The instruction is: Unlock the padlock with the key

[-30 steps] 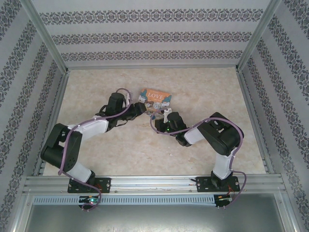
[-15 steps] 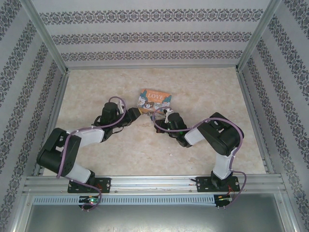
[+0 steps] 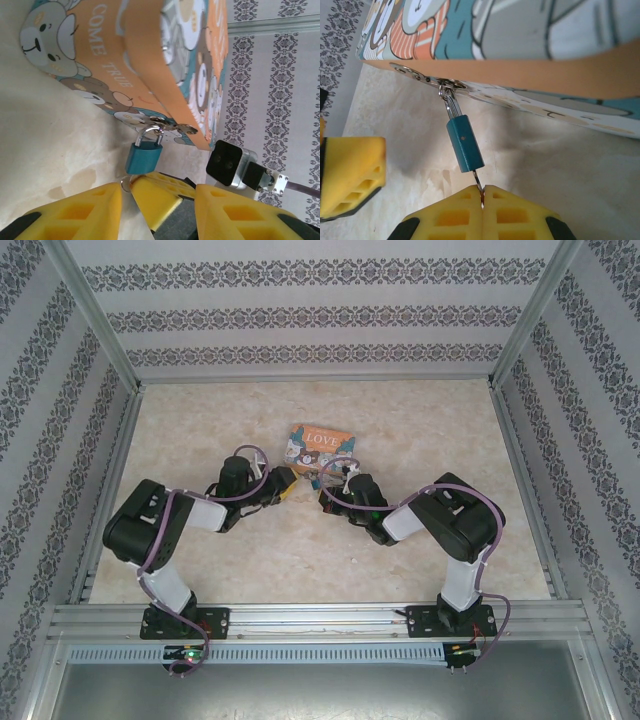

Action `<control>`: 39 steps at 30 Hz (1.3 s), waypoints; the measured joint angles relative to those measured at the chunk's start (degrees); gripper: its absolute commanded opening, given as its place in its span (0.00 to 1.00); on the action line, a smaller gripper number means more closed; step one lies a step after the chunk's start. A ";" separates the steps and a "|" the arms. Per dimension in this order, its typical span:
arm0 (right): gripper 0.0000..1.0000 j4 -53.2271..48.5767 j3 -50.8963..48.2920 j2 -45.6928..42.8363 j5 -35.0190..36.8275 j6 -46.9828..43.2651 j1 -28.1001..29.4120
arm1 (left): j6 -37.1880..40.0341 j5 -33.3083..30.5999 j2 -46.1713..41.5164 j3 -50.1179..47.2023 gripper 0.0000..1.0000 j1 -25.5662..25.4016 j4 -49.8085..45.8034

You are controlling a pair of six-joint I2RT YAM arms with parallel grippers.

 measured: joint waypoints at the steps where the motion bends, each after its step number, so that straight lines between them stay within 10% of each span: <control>1: 0.00 0.02 0.00 -0.02 -0.11 0.39 0.00 | -0.74 0.20 1.14 0.02 0.41 0.00 1.11; 39: 0.00 2.29 -0.90 -2.67 -2.58 13.86 0.00 | -15.72 4.76 20.00 6.27 0.33 -1.95 22.56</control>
